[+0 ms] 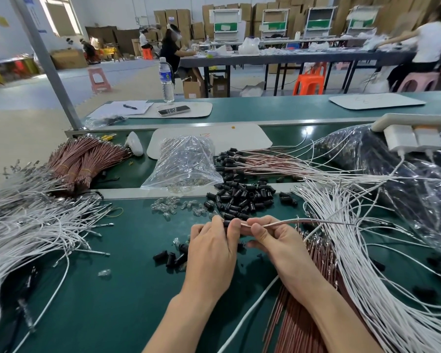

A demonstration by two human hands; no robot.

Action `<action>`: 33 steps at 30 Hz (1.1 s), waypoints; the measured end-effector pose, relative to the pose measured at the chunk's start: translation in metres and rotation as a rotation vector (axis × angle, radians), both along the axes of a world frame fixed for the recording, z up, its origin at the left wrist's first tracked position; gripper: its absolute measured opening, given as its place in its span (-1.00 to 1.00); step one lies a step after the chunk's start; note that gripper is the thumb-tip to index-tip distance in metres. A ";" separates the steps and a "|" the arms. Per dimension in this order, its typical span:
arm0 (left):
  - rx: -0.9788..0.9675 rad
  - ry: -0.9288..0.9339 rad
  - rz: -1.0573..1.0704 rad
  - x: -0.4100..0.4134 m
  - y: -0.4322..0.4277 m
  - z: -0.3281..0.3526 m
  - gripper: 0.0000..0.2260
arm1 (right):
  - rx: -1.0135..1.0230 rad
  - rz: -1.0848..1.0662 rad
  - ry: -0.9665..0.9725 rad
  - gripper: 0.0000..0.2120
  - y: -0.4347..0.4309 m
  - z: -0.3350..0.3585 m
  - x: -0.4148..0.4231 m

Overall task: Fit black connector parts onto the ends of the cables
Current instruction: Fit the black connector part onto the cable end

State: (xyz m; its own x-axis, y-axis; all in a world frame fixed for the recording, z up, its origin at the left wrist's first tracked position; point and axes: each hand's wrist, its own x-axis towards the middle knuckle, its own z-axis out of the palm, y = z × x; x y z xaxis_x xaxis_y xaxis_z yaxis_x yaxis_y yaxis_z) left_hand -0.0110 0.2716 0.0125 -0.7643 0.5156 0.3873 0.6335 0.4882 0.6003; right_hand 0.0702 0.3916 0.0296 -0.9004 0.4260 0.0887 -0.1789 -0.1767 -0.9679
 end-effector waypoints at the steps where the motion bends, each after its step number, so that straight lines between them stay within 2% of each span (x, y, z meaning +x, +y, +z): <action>1: 0.010 -0.007 -0.003 0.000 0.001 0.000 -0.62 | 0.002 0.001 0.000 -0.85 0.000 0.000 0.000; 6: -0.010 0.005 0.004 0.001 0.002 0.000 -0.63 | -0.027 -0.008 -0.003 -0.84 0.000 0.001 0.000; 9: 0.035 0.020 -0.018 0.001 0.001 -0.003 -0.58 | -0.124 0.001 0.001 -0.87 -0.002 0.000 -0.001; 13: 0.124 -0.024 -0.139 0.004 -0.003 -0.002 -0.83 | -0.218 0.001 -0.028 -0.74 -0.003 0.002 -0.003; 17: 0.117 -0.017 -0.151 0.003 -0.003 -0.003 -0.79 | -0.202 -0.004 -0.051 -0.74 -0.002 0.000 -0.003; 26: -0.012 0.234 0.141 0.002 0.003 -0.003 -0.54 | -0.075 -0.002 -0.078 -0.74 -0.003 -0.001 -0.001; 33: -0.009 0.286 0.237 0.003 0.005 -0.001 -0.59 | -0.008 0.012 -0.098 -0.77 -0.004 0.000 0.001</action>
